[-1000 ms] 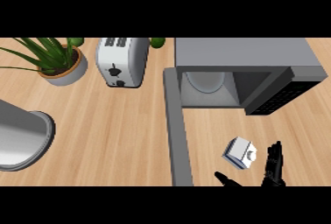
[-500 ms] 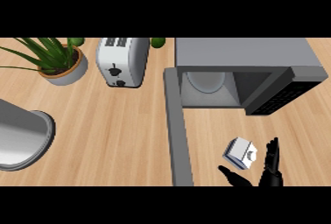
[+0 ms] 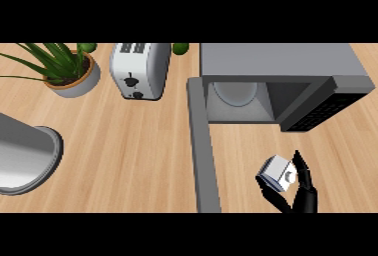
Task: Pick up the milk, place it into the microwave and close the microwave
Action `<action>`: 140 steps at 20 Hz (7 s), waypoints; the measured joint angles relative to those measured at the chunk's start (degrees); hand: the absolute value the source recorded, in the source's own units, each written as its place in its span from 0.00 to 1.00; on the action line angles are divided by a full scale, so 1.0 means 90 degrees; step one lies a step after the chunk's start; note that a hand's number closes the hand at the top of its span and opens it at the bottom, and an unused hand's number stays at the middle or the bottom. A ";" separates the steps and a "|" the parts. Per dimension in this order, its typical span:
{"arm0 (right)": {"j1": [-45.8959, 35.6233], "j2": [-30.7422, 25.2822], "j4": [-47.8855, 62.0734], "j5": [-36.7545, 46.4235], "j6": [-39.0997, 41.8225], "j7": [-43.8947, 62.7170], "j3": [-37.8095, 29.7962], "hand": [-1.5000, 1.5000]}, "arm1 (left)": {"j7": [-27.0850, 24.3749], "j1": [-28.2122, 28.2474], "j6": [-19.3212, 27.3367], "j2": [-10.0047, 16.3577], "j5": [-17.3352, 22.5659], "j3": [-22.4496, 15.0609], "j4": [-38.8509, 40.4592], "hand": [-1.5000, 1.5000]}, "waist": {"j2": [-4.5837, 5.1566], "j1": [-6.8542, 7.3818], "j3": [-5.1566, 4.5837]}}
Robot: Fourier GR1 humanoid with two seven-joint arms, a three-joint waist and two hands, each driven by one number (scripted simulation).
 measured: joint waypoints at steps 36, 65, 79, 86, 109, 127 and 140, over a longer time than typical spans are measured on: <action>-0.2005 -0.0678 -0.0737 0.0857 0.2607 0.0939 0.0907 1.00 | 0.0010 0.0214 -0.0606 -0.0171 0.0475 0.0613 0.0190 0.00 | -0.0016 -0.0004 -0.0006; -0.6398 -0.0555 0.3565 0.2490 0.0016 0.1838 0.0015 1.00 | 0.0064 -0.0487 -0.0810 0.0150 0.0353 0.0652 0.0865 0.00 | 0.0166 0.0391 0.0037; -0.7027 -0.1184 0.4715 0.3088 -0.1596 0.1692 0.0051 1.00 | 0.0015 -0.0844 -0.0891 0.0188 0.0079 0.0388 0.1169 0.00 | 0.0404 0.0747 0.0043; -0.7101 -0.1618 0.5334 0.3395 -0.2536 0.2668 0.0219 0.00 | 0.0011 -0.0983 -0.0884 0.0279 -0.0144 0.0353 0.1199 0.00 | 0.0453 0.0853 0.0016; -0.7085 -0.1185 0.4880 0.2650 -0.0272 0.1185 -0.0500 0.00 | -0.0151 -0.1219 -0.1661 0.0206 -0.0580 -0.0540 0.1549 0.00 | 0.0358 0.0652 0.0047; -0.5912 -0.0735 0.4721 0.1582 0.2532 0.0052 -0.1417 0.00 | 0.0282 -0.1317 -0.1528 -0.0315 -0.0989 -0.1879 0.1319 1.00 | 0.0079 0.0145 0.0010; -0.3906 -0.0493 0.3132 0.1501 0.3351 -0.0106 -0.0980 0.00 | 0.0281 -0.1352 -0.0801 -0.0388 -0.1956 -0.3555 0.1280 1.00 | -0.0050 -0.0158 -0.0010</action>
